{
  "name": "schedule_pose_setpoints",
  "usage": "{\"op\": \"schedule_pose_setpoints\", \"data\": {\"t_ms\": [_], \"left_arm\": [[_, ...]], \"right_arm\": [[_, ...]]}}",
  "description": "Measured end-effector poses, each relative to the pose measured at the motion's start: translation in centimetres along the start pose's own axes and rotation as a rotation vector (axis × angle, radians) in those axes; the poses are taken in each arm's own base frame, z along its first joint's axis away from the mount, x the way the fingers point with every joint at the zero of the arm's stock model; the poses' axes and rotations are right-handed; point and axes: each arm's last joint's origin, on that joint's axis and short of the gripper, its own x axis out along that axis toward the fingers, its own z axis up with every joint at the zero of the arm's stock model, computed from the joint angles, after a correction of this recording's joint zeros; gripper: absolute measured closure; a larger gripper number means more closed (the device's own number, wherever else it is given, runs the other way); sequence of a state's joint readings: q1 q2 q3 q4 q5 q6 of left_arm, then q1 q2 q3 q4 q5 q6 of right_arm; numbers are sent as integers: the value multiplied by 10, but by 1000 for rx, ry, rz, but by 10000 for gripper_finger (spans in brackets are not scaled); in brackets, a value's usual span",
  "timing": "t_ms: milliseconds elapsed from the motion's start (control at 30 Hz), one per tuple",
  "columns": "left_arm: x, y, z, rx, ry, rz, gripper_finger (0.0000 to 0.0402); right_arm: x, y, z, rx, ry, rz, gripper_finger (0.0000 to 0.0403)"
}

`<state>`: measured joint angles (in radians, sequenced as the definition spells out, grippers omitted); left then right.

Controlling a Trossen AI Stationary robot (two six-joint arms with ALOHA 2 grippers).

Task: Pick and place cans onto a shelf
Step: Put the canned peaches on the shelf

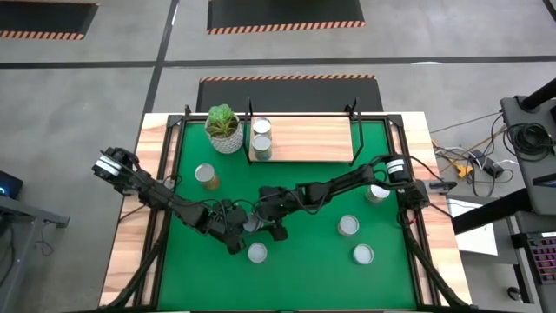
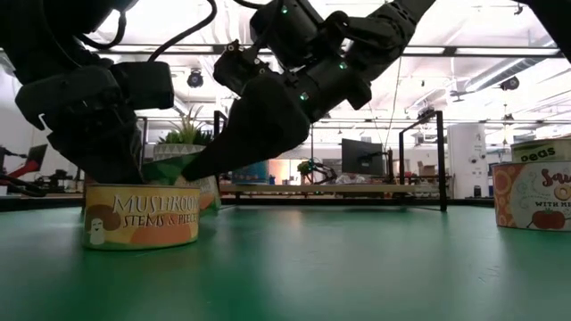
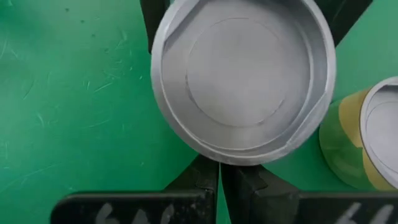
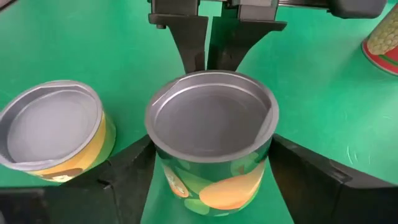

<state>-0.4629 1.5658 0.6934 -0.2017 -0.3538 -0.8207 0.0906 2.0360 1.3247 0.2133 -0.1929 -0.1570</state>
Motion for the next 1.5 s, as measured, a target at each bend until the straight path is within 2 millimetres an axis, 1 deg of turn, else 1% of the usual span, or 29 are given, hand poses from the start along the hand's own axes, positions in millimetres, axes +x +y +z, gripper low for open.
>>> {"op": "schedule_pose_setpoints", "data": {"t_ms": [100,200,267,333,500,600,733,833,933,1000,1100,1233,1367,1500], "left_arm": [[0,0,0,0,-1,-1,402],[-2,-1,0,0,-6,-9,402],[-7,-4,4,7,-17,-23,402],[-15,-8,8,31,-32,-43,402],[-39,-16,22,136,-114,-71,402],[-55,-18,32,209,-187,-77,402],[-80,-19,45,298,-295,-89,402],[-96,-18,53,356,-365,-80,402],[-110,-14,60,400,-437,-44,402],[-117,-11,63,419,-494,9,402],[-125,-6,68,433,-578,140,402],[-132,0,72,410,-644,282,402],[-136,2,73,397,-660,292,402],[-138,3,73,406,-662,294,402]], "right_arm": [[0,0,0,0,3,1,146],[-2,-1,2,-4,25,3,152],[-8,-3,4,-3,47,3,151],[-17,-4,8,-4,70,2,148],[-55,-17,22,2,81,-34,146],[-80,-28,23,25,85,-69,145],[-113,-46,14,61,67,-137,145],[-137,-63,1,119,57,-204,145],[-157,-81,-15,188,64,-336,145],[-167,-94,-23,233,60,-444,145],[-174,-110,-31,277,61,-510,145],[-172,-122,-38,290,82,-527,145],[-169,-130,-40,296,95,-542,145],[-165,-133,-41,297,113,-535,145]]}}
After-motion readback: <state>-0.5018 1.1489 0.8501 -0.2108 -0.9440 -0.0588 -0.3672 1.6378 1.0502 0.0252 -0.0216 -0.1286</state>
